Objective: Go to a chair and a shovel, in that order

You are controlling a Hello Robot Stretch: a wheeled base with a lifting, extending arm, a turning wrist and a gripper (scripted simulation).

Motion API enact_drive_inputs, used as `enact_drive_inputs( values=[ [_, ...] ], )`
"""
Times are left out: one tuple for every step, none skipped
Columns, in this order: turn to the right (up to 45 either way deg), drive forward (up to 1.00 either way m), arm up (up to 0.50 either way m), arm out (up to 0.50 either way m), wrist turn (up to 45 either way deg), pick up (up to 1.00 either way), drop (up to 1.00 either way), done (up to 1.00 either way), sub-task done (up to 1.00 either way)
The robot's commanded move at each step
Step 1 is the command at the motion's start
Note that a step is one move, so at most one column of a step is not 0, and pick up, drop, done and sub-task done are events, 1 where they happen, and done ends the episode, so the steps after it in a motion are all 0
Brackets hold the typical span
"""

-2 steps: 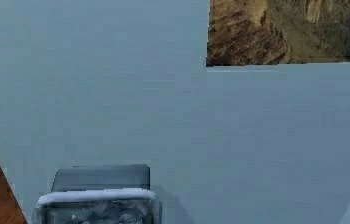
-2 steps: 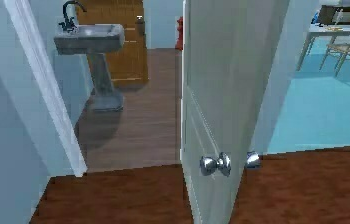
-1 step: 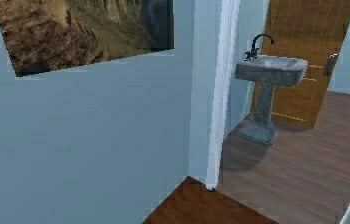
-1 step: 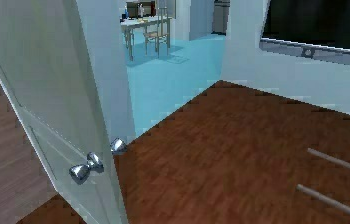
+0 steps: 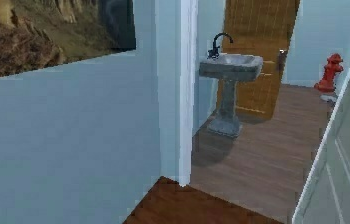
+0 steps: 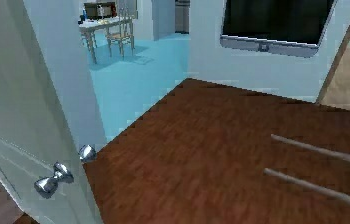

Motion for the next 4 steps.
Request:
enact_drive_inputs(
  values=[
    [0.0,0.30,0.00,0.00,0.0,0.00,0.00,0.00,0.00],
    [30.0,0.00,0.00,0.00,0.0,0.00,0.00,0.00,0.00],
    [0.0,1.00,0.00,0.00,0.0,0.00,0.00,0.00,0.00],
    [0.0,0.30,0.00,0.00,0.0,0.00,0.00,0.00,0.00]
  ],
)
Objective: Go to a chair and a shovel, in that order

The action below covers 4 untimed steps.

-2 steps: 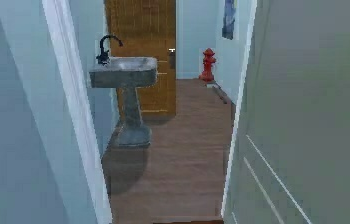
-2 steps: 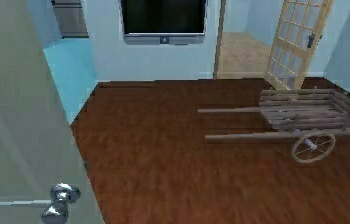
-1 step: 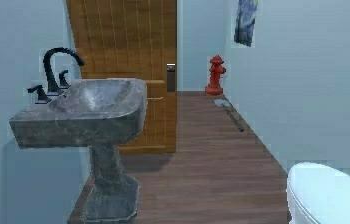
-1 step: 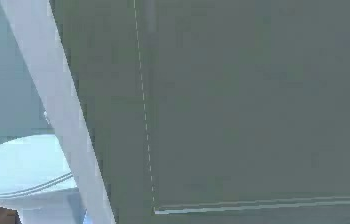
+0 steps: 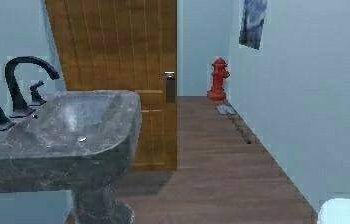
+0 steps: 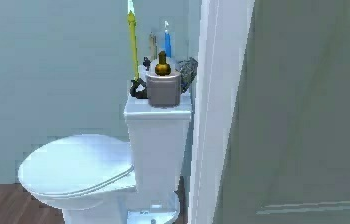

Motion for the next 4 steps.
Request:
enact_drive_inputs(
  values=[
    [21.0,0.00,0.00,0.00,0.0,0.00,0.00,0.00,0.00],
    [0.0,0.50,0.00,0.00,0.0,0.00,0.00,0.00,0.00],
    [-12.0,0.00,0.00,0.00,0.0,0.00,0.00,0.00,0.00],
    [0.0,1.00,0.00,0.00,0.0,0.00,0.00,0.00,0.00]
  ],
)
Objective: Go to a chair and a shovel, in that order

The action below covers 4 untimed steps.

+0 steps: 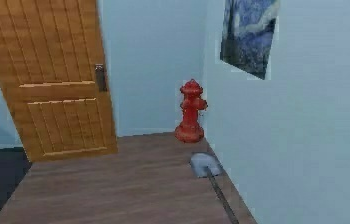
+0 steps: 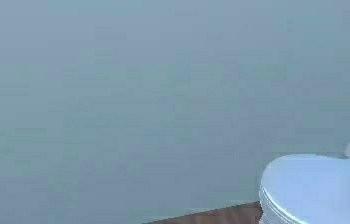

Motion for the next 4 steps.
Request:
enact_drive_inputs(
  values=[
    [-24.0,0.00,0.00,0.00,0.0,0.00,0.00,0.00,0.00],
    [0.0,0.05,0.00,0.00,0.0,0.00,0.00,0.00,0.00],
    [45.0,0.00,0.00,0.00,0.0,0.00,0.00,0.00,0.00],
    [15.0,0.00,0.00,0.00,0.0,0.00,0.00,0.00,0.00]
  ],
)
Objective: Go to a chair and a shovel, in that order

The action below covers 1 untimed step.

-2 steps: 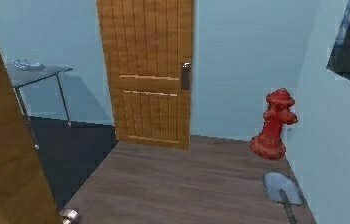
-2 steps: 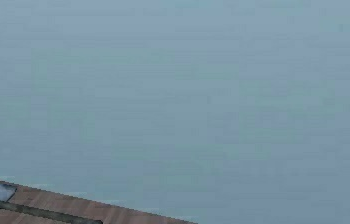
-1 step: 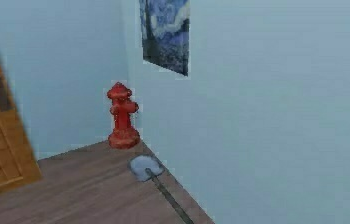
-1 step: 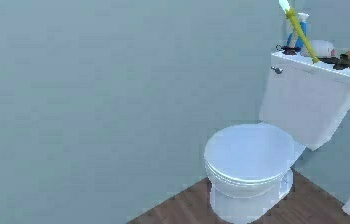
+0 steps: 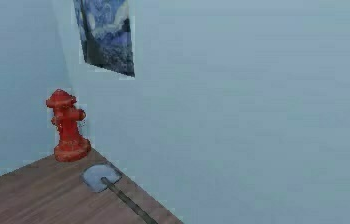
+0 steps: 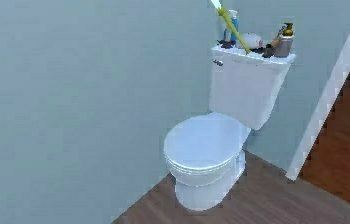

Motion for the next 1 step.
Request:
enact_drive_inputs(
  values=[
    [0.0,0.00,0.00,0.00,0.0,0.00,0.00,1.00,0.00]
  ],
)
